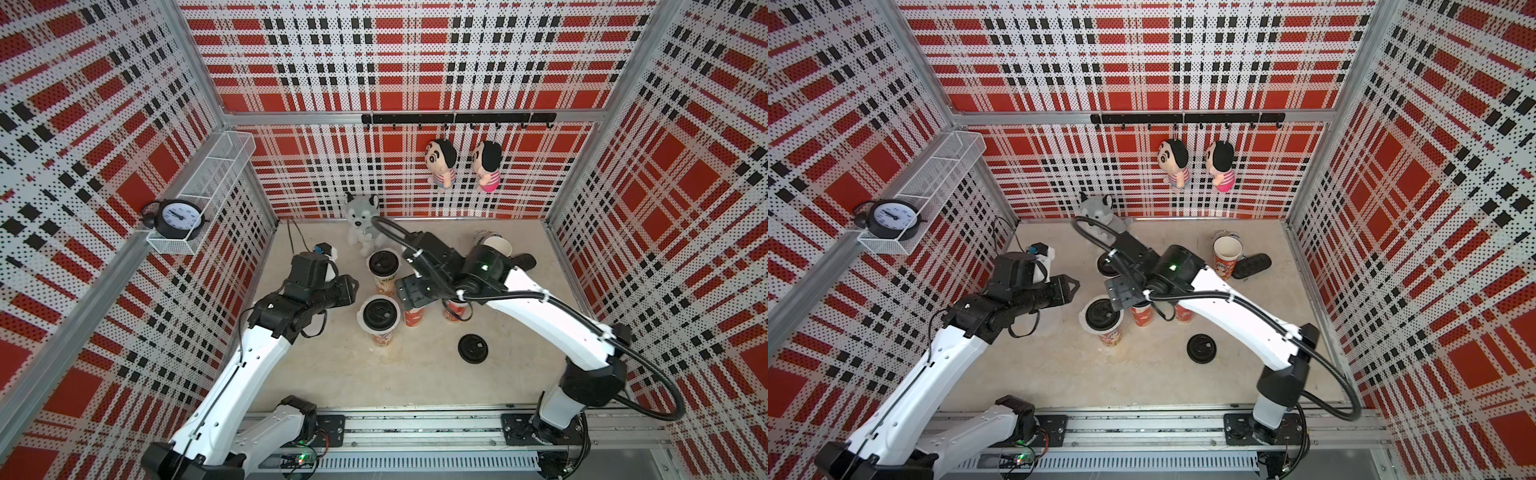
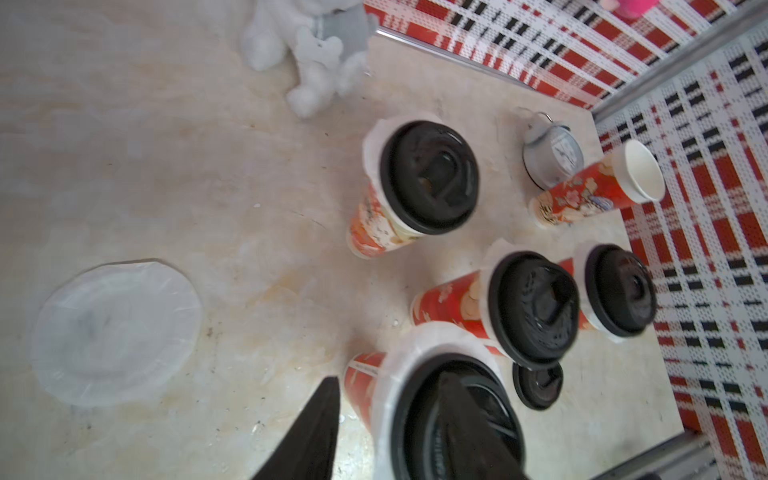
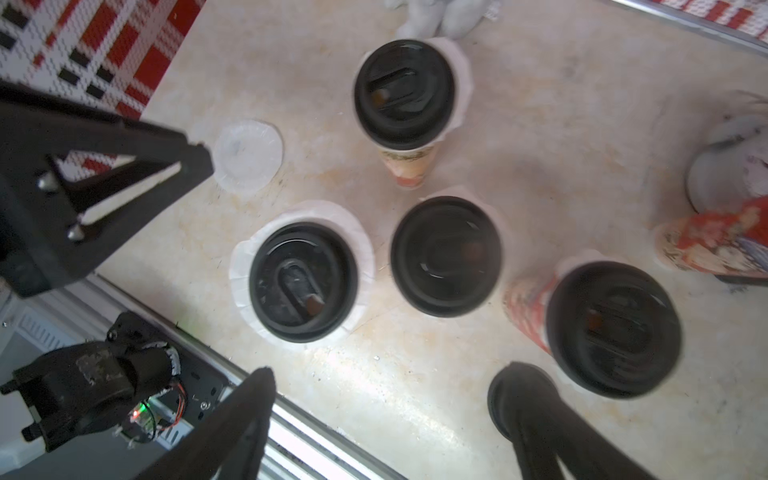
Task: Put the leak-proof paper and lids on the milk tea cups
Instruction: Place the cup lid on the cup, then secure the cup lid on the cup.
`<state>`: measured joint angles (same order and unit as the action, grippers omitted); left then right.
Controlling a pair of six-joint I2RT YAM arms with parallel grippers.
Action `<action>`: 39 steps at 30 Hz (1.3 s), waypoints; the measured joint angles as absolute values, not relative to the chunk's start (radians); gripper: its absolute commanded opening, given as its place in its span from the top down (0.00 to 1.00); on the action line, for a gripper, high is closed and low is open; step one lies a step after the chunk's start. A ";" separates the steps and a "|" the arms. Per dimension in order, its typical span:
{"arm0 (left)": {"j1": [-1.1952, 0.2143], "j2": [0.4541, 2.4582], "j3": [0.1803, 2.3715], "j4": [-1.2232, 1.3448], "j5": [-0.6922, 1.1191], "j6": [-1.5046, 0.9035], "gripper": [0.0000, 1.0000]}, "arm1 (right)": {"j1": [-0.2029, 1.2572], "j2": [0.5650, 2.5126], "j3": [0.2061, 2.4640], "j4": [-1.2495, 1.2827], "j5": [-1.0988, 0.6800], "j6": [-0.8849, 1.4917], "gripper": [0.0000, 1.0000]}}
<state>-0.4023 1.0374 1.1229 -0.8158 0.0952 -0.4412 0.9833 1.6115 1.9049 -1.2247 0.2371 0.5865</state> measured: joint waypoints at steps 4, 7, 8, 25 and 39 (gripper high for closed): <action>-0.521 1.077 1.156 -0.878 0.061 -0.449 0.56 | 0.912 1.456 1.731 -1.172 0.244 0.628 0.10; -0.568 1.104 1.156 -0.921 0.034 -0.462 0.56 | 0.907 1.407 1.664 -1.150 0.243 0.646 0.09; -0.579 1.114 1.156 -0.929 0.023 -0.466 0.56 | 0.907 1.399 1.648 -1.144 0.242 0.651 0.10; -0.637 1.180 1.156 -0.959 -0.068 -0.501 0.56 | 0.907 1.384 1.563 -1.092 0.228 0.675 0.10; -0.643 1.180 1.131 -0.960 -0.088 -0.511 0.57 | 0.907 1.383 1.563 -1.079 0.221 0.675 0.09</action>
<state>-0.6434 1.1801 1.1305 -0.9604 -0.0875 -0.5110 0.9073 1.3834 1.5635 -1.0790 0.2207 0.6754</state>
